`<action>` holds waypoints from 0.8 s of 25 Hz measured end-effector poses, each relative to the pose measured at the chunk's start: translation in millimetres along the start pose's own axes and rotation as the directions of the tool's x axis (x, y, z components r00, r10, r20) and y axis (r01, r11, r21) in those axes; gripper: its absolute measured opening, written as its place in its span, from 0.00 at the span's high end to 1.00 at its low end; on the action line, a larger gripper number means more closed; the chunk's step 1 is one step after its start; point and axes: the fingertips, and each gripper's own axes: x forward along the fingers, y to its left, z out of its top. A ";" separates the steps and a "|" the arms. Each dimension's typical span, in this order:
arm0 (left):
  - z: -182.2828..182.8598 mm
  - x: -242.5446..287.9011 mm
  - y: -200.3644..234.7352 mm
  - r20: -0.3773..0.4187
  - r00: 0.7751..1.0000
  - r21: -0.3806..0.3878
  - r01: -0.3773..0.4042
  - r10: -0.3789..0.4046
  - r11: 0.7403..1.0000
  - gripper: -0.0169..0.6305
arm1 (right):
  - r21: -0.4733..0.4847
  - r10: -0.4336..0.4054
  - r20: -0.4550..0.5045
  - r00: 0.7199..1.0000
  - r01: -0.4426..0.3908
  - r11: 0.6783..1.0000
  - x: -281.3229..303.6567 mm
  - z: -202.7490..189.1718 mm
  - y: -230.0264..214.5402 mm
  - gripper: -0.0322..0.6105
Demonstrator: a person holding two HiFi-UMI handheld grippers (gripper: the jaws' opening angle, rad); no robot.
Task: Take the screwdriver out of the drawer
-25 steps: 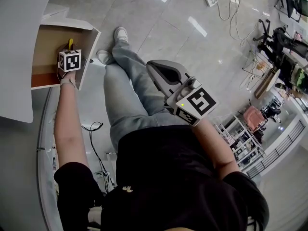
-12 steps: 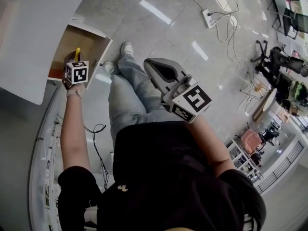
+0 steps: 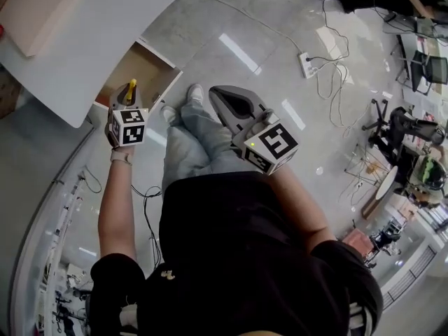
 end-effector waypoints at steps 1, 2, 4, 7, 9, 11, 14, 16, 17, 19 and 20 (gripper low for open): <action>7.5 -12.8 1.7 0.021 1.000 -0.013 -0.009 0.009 1.000 0.86 | -0.012 0.013 0.009 1.000 -0.013 1.000 1.4 6.5 4.8 0.94; 15.0 -25.8 3.0 0.043 0.999 -0.026 -0.017 0.018 1.000 0.86 | -0.024 0.025 0.018 1.000 -0.024 0.999 2.2 13.0 9.4 0.94; 29.7 -53.1 4.2 0.086 0.996 -0.050 -0.029 0.033 0.998 0.86 | -0.045 0.045 0.033 0.998 -0.043 0.998 1.2 26.0 18.4 0.94; 49.2 -98.3 7.3 0.146 0.988 -0.075 -0.046 0.057 0.996 0.86 | -0.080 0.074 0.054 0.996 -0.069 0.994 -2.8 45.0 32.3 0.94; 65.1 -129.2 12.5 0.196 0.978 -0.097 -0.058 0.076 0.994 0.86 | -0.110 0.092 0.067 0.993 -0.084 0.990 -3.2 59.1 40.2 0.94; 77.9 -157.1 17.7 0.243 0.965 -0.120 -0.069 0.097 0.990 0.86 | -0.139 0.110 0.080 0.991 -0.099 0.985 -3.3 72.5 47.4 0.94; 94.1 -196.8 26.0 0.309 0.942 -0.150 -0.089 0.132 0.985 0.86 | -0.181 0.132 0.102 0.986 -0.112 0.977 -3.7 92.5 56.8 0.94; 104.1 -223.0 30.7 0.348 0.925 -0.172 -0.096 0.152 0.980 0.86 | -0.194 0.139 0.119 0.983 -0.114 0.974 -5.2 105.8 62.4 0.94; 108.3 -235.7 32.8 0.366 0.917 -0.184 -0.097 0.159 0.978 0.86 | -0.196 0.140 0.126 0.982 -0.114 0.974 -6.0 111.9 65.6 0.94; 116.4 -259.1 38.1 0.401 0.900 -0.210 -0.093 0.172 0.973 0.86 | -0.203 0.143 0.138 0.980 -0.113 0.973 -6.8 123.9 72.3 0.94; 121.0 -270.0 41.2 0.419 0.891 -0.221 -0.089 0.177 0.971 0.86 | -0.208 0.147 0.144 0.979 -0.115 0.971 -7.2 129.7 75.4 0.94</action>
